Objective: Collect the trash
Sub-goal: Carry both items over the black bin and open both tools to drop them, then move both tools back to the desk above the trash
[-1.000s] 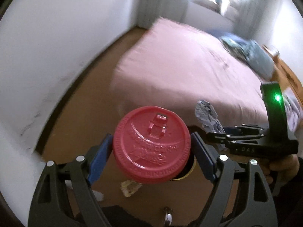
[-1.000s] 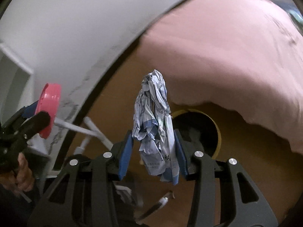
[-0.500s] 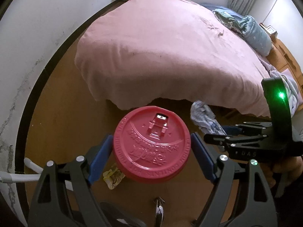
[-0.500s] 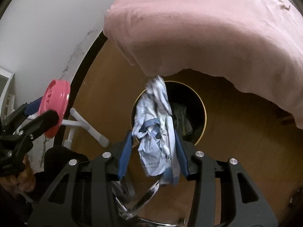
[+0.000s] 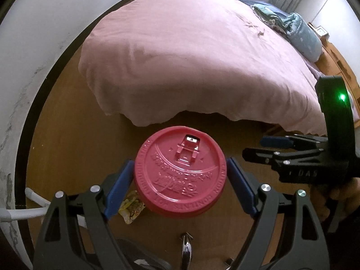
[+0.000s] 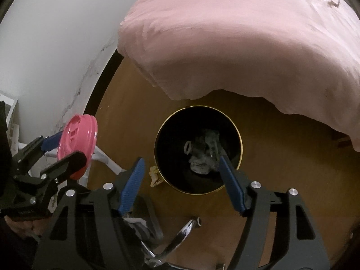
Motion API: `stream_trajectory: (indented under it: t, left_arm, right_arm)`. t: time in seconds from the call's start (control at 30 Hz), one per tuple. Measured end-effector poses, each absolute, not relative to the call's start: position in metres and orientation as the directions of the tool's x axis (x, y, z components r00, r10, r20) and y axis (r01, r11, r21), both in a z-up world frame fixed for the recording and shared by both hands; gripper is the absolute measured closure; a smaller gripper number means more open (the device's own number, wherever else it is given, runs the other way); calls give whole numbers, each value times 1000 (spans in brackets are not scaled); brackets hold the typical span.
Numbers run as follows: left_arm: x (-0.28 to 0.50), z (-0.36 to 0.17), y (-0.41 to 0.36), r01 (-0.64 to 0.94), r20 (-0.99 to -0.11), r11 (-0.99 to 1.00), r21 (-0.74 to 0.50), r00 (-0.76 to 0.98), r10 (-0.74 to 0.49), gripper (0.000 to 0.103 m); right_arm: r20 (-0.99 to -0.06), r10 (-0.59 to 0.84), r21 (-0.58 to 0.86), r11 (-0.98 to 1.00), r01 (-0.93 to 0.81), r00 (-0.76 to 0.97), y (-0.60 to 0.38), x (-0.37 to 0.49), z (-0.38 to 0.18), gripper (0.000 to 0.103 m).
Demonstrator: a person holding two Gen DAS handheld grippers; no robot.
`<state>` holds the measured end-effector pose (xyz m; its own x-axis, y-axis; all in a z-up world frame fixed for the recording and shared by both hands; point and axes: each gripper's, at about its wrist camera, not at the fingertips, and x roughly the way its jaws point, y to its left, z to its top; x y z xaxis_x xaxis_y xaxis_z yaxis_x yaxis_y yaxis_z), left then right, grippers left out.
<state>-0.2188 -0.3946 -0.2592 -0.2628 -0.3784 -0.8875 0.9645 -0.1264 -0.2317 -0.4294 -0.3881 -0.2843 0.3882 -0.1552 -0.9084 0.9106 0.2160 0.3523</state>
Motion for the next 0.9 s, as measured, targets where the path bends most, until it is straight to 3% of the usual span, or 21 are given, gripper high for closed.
stream_trajectory:
  t: [0.27, 0.4, 0.6, 0.9]
  left_arm:
    - [-247, -257, -406, 954, -888, -199, -224, -283, -362, 21]
    - [-254, -248, -406, 950, -877, -212, -230, -297, -377, 10]
    - [-250, -232, -397, 950, -866, -200, -240, -303, -398, 7]
    - [-184, -148, -325, 981, -814, -133, -139, -190, -549, 7]
  right_arm:
    - [-909, -202, 340, 149, 929, 365, -389, -458, -269, 36]
    - [-906, -235, 331, 122, 936, 351, -387, -469, -258, 32]
    - [-900, -264, 320, 137, 938, 346, -376, -466, -238, 31]
    - [-862, -307, 322, 280, 904, 402, -355, -403, -184, 27]
